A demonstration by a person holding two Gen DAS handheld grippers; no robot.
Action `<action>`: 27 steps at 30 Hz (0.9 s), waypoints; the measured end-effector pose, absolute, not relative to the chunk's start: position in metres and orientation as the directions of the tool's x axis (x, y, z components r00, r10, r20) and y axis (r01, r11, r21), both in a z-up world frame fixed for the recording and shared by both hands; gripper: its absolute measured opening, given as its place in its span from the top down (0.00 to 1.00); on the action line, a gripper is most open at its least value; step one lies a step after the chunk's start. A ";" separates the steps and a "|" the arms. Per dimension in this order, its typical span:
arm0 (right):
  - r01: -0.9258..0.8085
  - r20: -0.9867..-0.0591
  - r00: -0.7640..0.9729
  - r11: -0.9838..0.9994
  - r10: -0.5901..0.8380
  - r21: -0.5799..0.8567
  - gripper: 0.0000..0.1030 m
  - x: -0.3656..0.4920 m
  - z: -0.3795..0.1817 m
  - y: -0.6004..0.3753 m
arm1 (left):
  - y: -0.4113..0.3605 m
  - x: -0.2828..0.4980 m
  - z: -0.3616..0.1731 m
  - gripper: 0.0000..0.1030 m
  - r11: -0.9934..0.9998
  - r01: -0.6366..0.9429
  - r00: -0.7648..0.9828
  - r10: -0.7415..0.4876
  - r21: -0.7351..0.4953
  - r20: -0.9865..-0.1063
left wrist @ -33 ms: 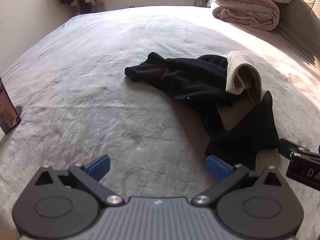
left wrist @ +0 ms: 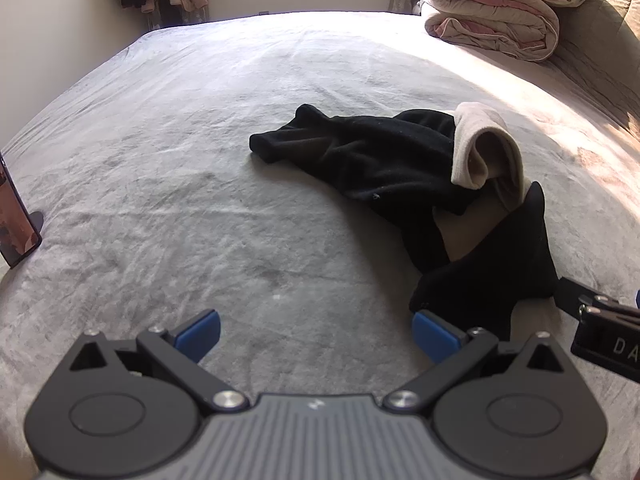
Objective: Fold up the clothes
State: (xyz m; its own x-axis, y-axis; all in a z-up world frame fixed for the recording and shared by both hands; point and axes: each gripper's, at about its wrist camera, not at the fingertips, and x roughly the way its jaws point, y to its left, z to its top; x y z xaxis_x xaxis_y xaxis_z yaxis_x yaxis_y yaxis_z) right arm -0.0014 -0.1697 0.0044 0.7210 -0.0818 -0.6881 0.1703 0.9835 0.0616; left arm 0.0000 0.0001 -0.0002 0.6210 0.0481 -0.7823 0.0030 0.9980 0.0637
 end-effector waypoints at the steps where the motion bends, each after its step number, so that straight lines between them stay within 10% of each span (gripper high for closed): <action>1: 0.170 -0.686 0.722 0.984 -0.085 0.057 0.00 -0.002 0.005 -0.169 | 0.000 0.000 0.000 0.00 0.998 0.002 0.621 0.048 0.063 -0.783; 27: 0.161 -0.686 0.721 0.986 -0.095 0.032 0.00 0.000 0.000 -0.165 | 0.002 0.001 -0.002 0.00 0.999 -0.010 0.608 0.044 0.048 -0.792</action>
State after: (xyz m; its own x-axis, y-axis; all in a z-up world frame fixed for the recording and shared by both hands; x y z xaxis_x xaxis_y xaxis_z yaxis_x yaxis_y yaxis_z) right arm 0.0000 -0.1651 -0.0001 0.7214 -0.0954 -0.6859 0.1609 0.9864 0.0321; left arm 0.0011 0.0023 -0.0017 0.6084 0.0442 -0.7924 -0.0103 0.9988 0.0479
